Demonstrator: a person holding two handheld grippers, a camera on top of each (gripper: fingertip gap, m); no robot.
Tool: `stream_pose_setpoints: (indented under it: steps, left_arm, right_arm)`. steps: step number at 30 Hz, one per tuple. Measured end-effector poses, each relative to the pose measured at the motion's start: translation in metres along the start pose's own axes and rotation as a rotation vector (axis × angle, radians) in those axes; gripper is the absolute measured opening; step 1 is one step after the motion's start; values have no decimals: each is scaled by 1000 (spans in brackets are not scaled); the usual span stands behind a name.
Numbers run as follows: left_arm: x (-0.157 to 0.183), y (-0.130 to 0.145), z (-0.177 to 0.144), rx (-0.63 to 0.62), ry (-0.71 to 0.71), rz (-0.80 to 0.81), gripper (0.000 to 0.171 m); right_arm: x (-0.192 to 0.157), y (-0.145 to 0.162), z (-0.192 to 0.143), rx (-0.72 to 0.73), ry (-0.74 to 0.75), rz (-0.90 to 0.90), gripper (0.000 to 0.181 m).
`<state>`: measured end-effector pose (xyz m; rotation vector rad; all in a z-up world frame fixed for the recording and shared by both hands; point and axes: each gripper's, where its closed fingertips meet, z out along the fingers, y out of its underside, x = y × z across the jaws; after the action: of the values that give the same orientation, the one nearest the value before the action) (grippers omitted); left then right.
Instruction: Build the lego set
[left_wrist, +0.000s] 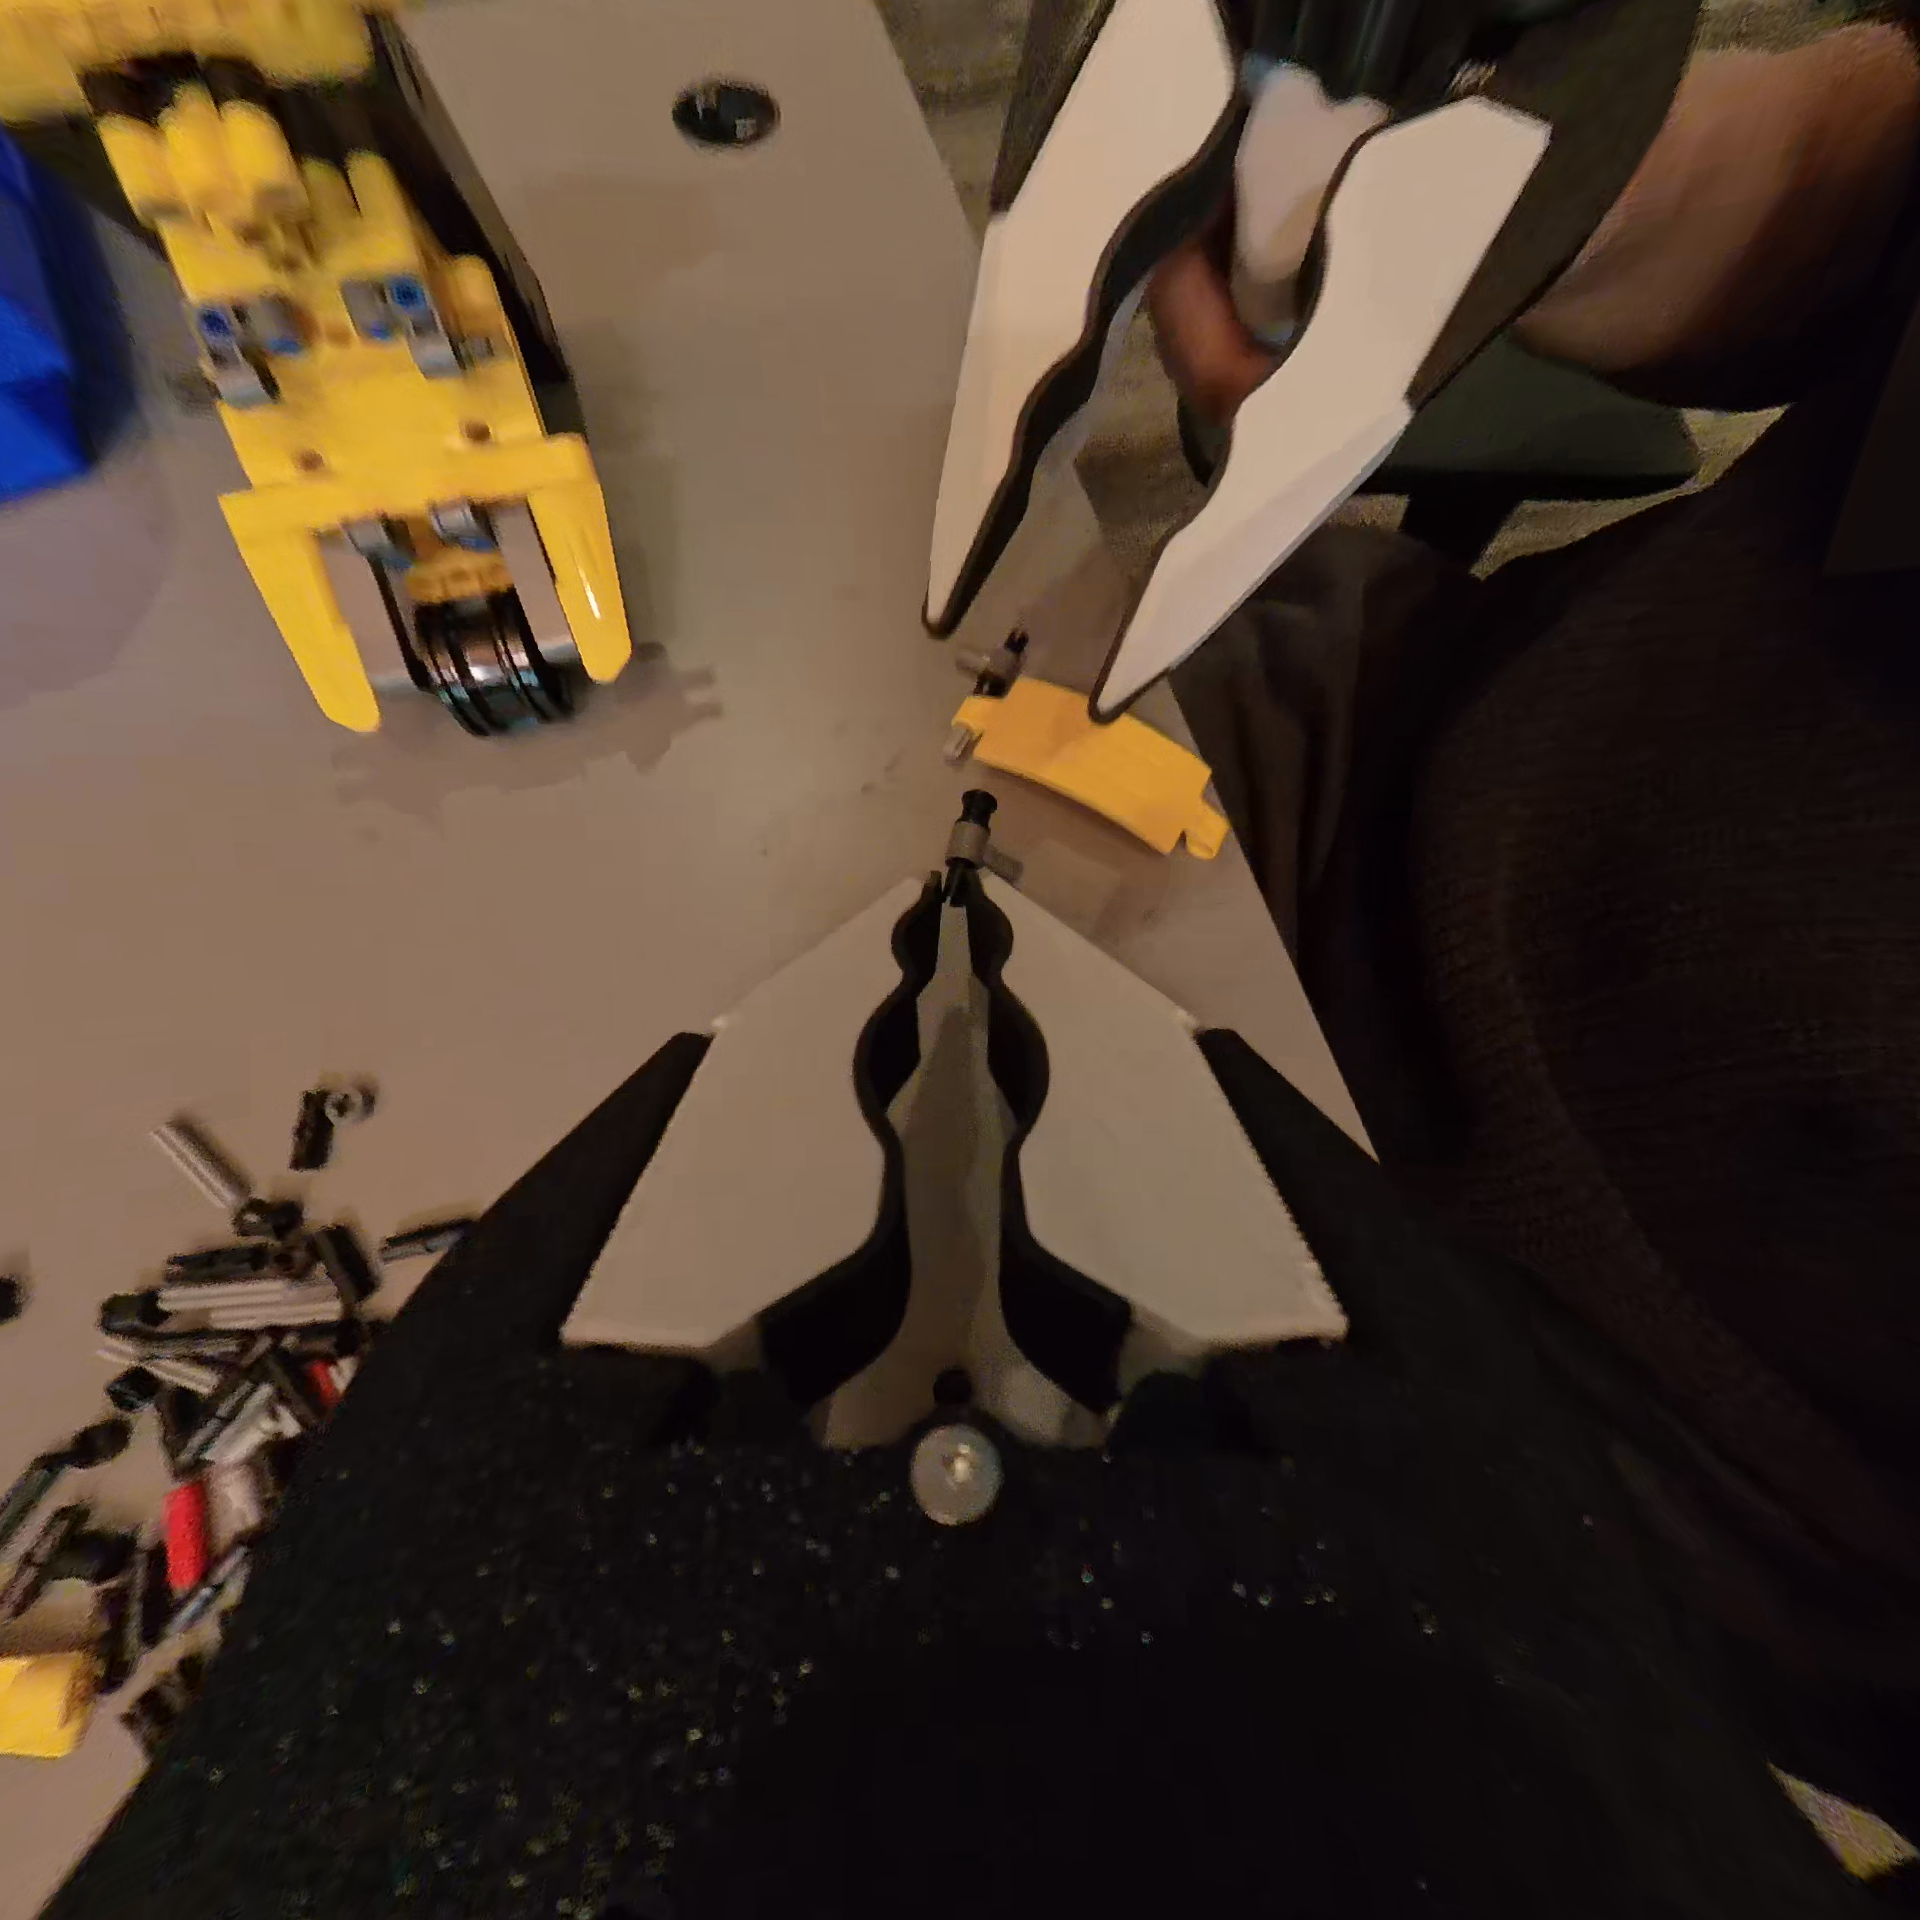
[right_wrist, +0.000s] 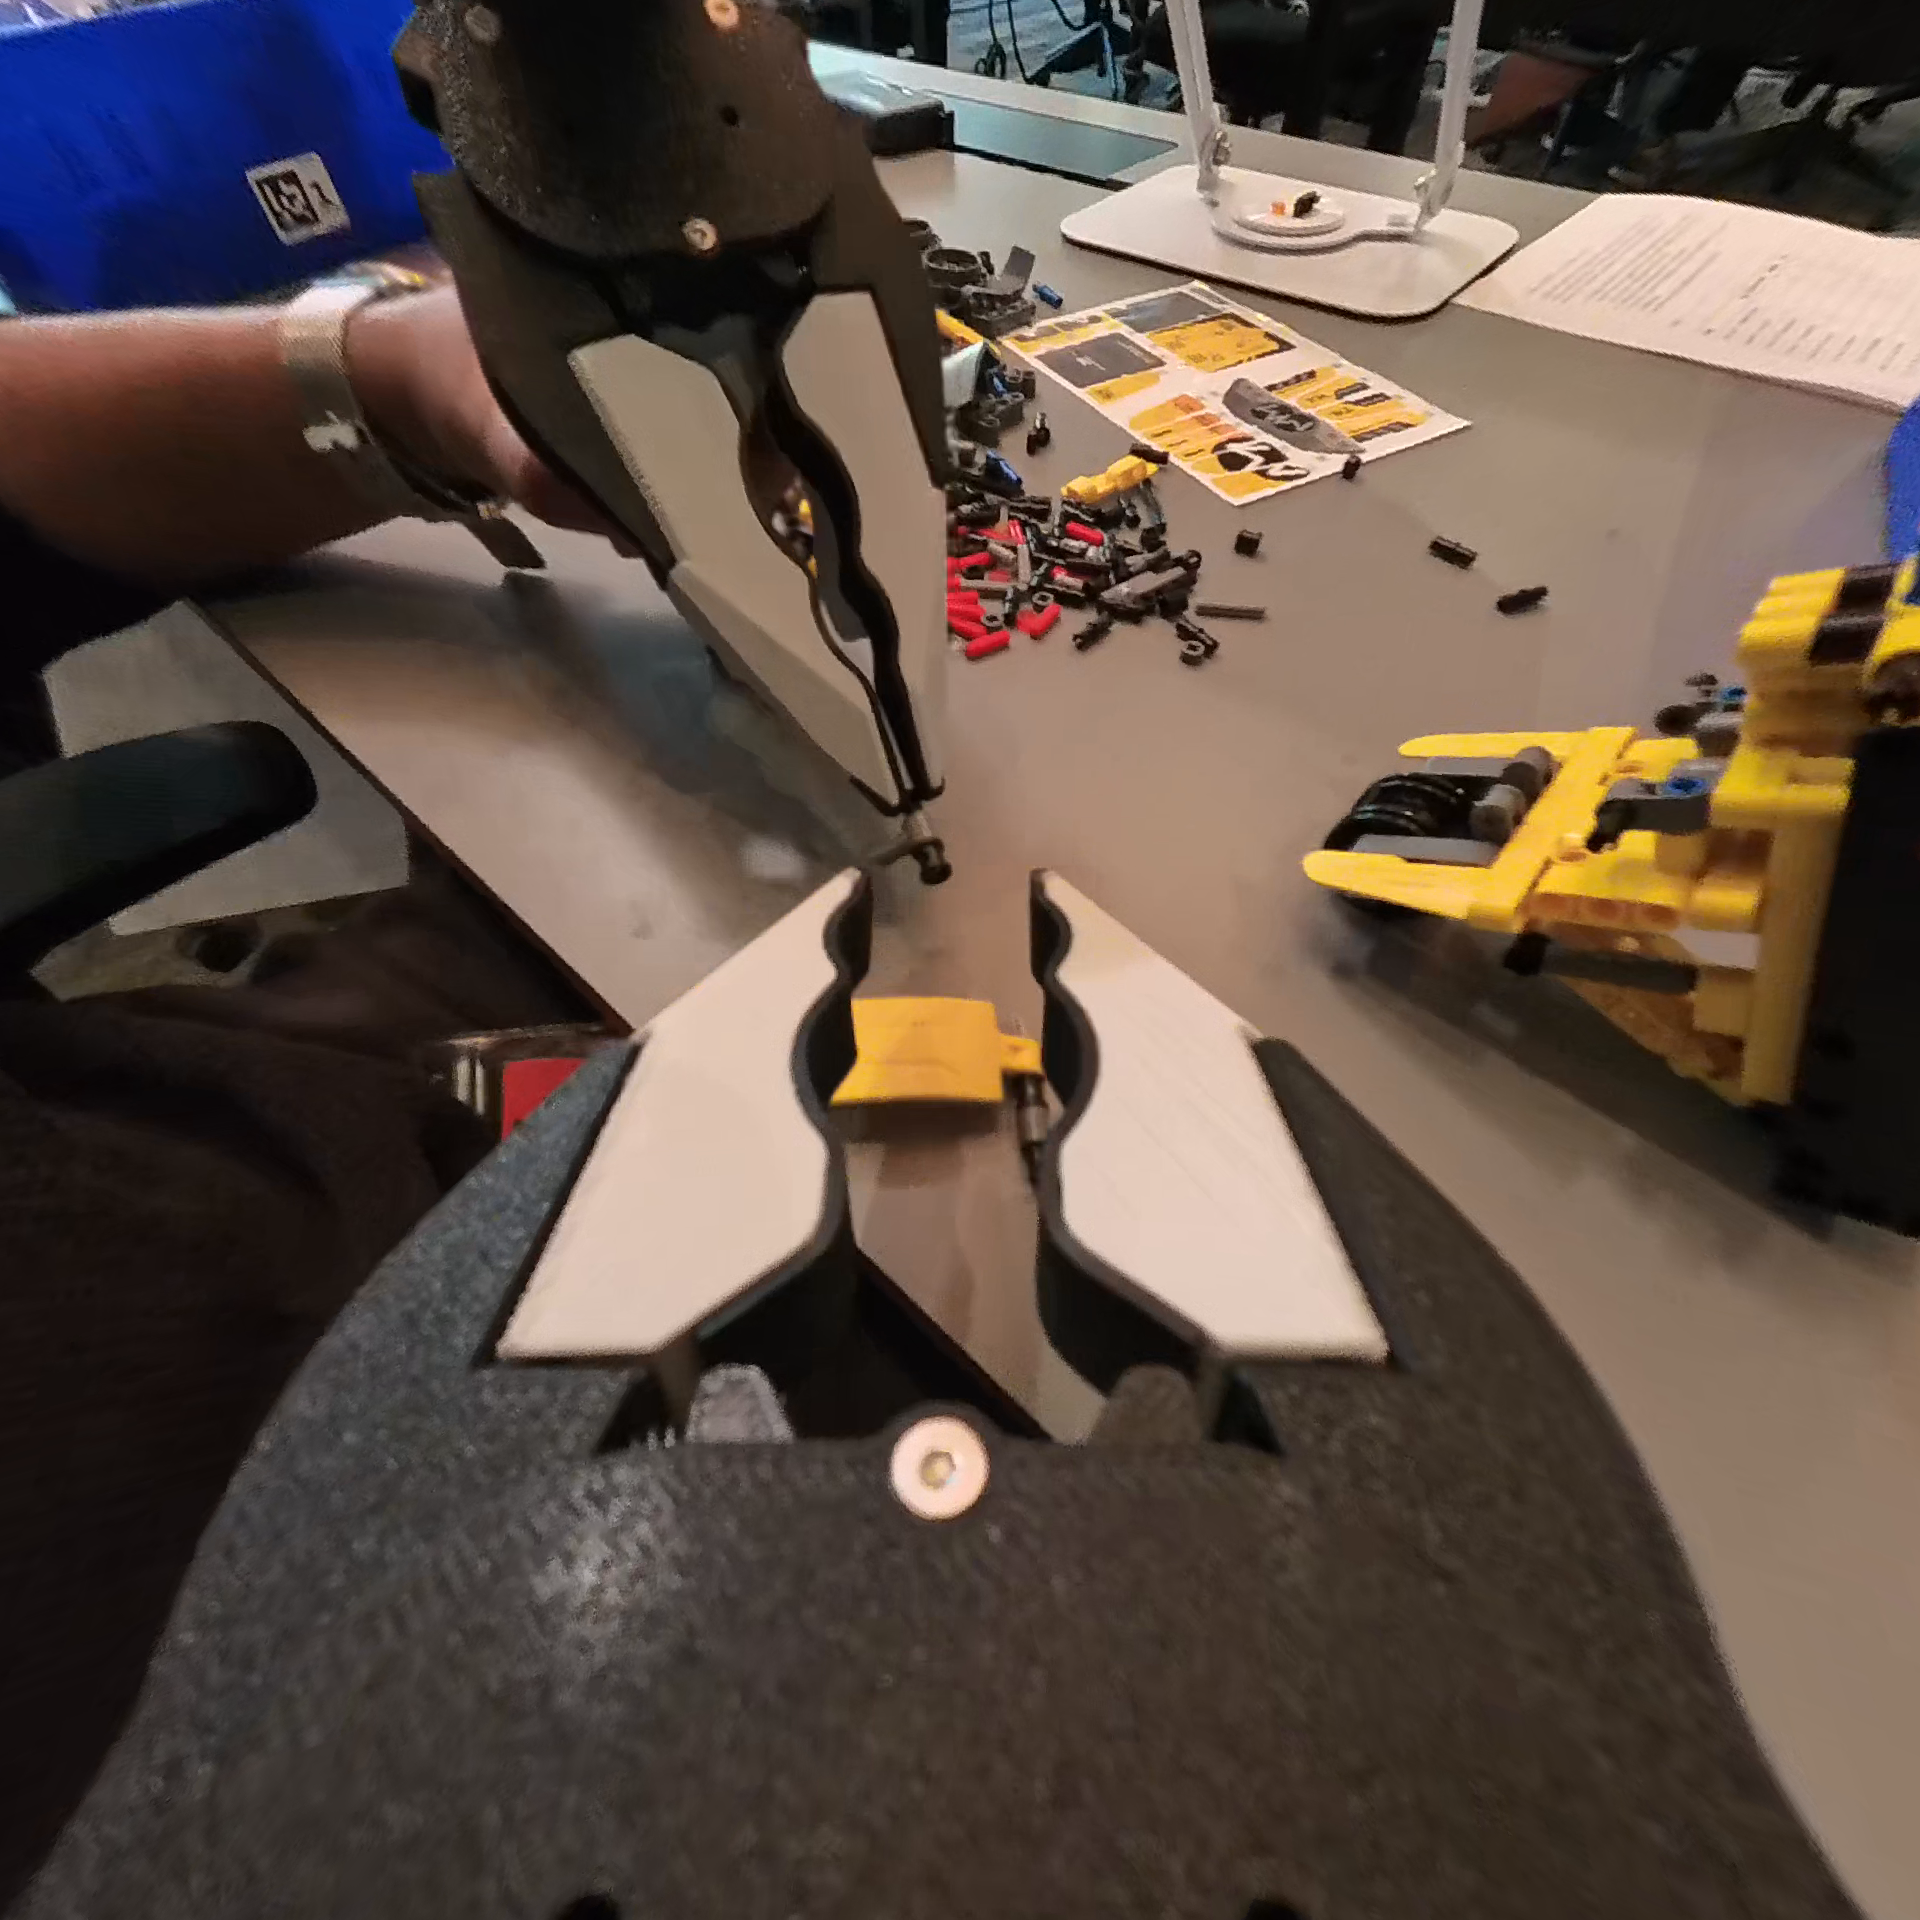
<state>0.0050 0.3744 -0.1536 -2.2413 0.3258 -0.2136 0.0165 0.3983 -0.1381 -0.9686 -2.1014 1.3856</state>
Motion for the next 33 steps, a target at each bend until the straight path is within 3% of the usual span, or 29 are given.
stream_pose_setpoints:
  steps: [9, 12, 15, 19, 23, 25, 30, 33]
  left_arm:
    - [16, -34, -14, 154, -61, 157, 4]
    - [21, -36, -14, 169, -45, 163, 4]
    - [20, -34, -11, 161, -45, 159, 5]
    - [14, -34, -12, 193, 14, 26, 23]
    - [0, -30, -19, 217, 59, -92, 28]
    - [-9, -25, -19, 201, 24, -102, 28]
    - [-15, -14, -15, 148, -5, -114, 28]
    - [-14, -9, -12, 118, 1, -111, 28]
  right_arm:
    - [-13, -22, -8, 119, -309, 373, 26]
    - [-18, -20, -7, 116, -341, 382, 5]
    - [-17, -19, -6, 110, -321, 331, 5]
    - [-14, -19, -6, 103, -239, 112, 5]
    - [2, -3, 8, -57, 9, -430, 6]
    - [5, 6, 22, -155, 48, -630, 6]
    - [2, 17, 41, -276, -24, -830, 6]
    - [5, 26, 39, -345, -57, -825, 13]
